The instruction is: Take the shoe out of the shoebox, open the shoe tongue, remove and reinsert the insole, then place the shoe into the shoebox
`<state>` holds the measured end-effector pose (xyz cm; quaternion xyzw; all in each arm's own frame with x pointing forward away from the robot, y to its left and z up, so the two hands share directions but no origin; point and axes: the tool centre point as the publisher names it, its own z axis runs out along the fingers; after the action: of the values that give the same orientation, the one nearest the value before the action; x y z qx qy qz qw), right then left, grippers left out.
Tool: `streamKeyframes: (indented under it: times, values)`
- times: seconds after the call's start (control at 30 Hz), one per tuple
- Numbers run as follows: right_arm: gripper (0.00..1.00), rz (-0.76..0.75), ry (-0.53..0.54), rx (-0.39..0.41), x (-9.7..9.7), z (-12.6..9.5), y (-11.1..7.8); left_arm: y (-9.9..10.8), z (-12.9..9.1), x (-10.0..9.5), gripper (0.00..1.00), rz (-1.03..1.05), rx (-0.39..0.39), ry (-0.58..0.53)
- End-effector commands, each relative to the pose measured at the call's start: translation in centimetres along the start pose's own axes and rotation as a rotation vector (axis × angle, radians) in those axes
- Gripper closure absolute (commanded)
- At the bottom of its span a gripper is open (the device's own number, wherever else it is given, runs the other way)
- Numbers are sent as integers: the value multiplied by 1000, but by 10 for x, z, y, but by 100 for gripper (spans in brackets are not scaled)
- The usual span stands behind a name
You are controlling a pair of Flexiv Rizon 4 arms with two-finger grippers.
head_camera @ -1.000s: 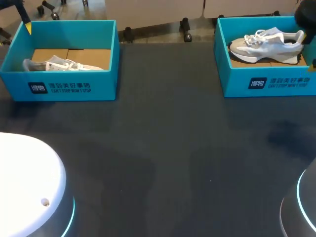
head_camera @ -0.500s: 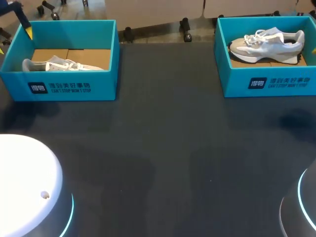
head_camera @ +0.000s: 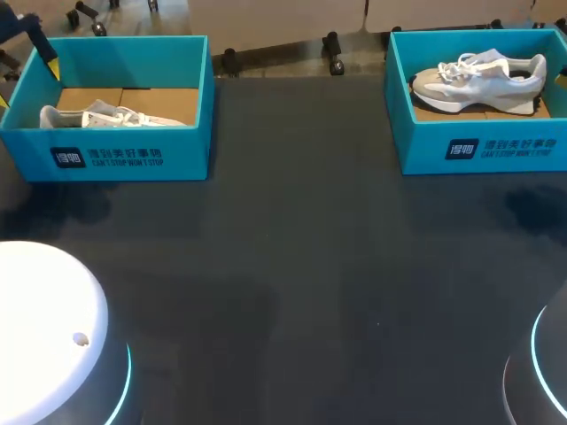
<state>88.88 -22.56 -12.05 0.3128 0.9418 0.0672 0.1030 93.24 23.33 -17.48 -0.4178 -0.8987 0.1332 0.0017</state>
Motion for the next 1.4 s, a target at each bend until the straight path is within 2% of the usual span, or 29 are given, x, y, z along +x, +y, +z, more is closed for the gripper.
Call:
streamKeyframes:
  times: [0.03,0.2,0.33,0.47,0.53,0.6,0.8,1.1,1.27,1.4]
  values:
    - [0,0,0,1,-1,0,0,-1,0,1,0,-1,-8,1]
    - [0,0,0,1,-1,0,0,-1,0,1,0,-1,-8,1]
    - [0,219,-50,44,-10,11,4,-1,0,1,0,-1,-8,1]
    - [0,497,-86,87,-33,21,-2,-1,0,1,0,-1,-8,1]
    - [0,555,-126,120,-42,23,-4,-1,0,1,0,-1,-8,1]
    - [0,623,-136,108,-51,25,-5,-1,0,1,0,-1,-8,1]
    - [0,795,-174,144,-79,35,-5,-1,0,1,0,-1,-8,1]
    - [0,899,-203,173,-122,61,13,-1,0,1,0,-1,-8,1]
    - [0,966,-201,164,-143,76,15,-1,0,1,0,-1,-8,1]
    - [0,963,-198,158,-156,85,18,-1,0,1,0,-1,-8,1]
